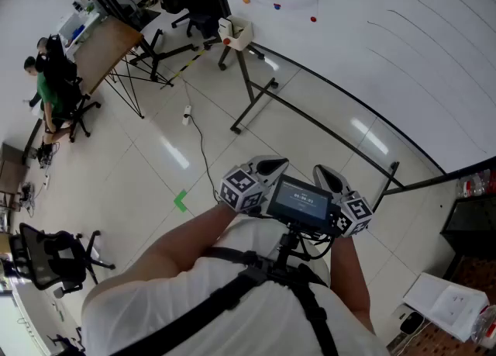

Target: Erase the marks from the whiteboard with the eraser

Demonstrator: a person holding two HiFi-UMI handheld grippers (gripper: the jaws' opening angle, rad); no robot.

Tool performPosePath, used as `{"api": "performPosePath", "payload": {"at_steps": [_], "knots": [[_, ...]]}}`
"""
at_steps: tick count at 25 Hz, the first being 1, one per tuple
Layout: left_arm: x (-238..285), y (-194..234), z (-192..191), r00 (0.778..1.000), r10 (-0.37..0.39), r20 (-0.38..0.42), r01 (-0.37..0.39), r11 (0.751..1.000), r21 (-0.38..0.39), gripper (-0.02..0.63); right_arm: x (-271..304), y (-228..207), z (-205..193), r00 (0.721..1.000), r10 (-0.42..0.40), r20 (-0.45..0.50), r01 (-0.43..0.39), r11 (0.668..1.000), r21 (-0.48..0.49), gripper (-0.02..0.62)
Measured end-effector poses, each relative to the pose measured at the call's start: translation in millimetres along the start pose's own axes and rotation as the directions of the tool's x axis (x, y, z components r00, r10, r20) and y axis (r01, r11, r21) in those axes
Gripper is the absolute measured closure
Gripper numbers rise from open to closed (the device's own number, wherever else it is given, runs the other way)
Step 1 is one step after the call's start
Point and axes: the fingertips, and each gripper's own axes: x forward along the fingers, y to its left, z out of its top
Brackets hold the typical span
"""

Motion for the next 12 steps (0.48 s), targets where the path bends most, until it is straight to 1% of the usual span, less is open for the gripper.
{"api": "performPosePath", "payload": {"at_steps": [3, 7, 10, 12], "knots": [[-5, 3, -4, 1.000, 0.020, -0.012, -0.020, 1.000, -0.021, 0.601, 3, 6, 5, 1.000, 0.006, -0.009, -0.006, 1.000, 0.001, 0.575], [-14, 14, 3, 0.999, 0.051, 0.000, -0.051, 0.998, -0.032, 0.601, 14, 11, -3, 0.998, 0.042, -0.043, -0.043, 0.999, -0.008, 0.575], [-15, 26, 2, 0.999, 0.047, -0.007, -0.047, 0.999, -0.023, 0.601, 33, 5, -4, 0.998, 0.041, -0.055, -0.040, 0.999, 0.019, 0.575], [-16, 41, -3, 0.999, 0.050, -0.022, -0.050, 0.999, -0.010, 0.601, 50, -1, -3, 0.998, 0.041, -0.057, -0.040, 0.999, 0.013, 0.575]]}}
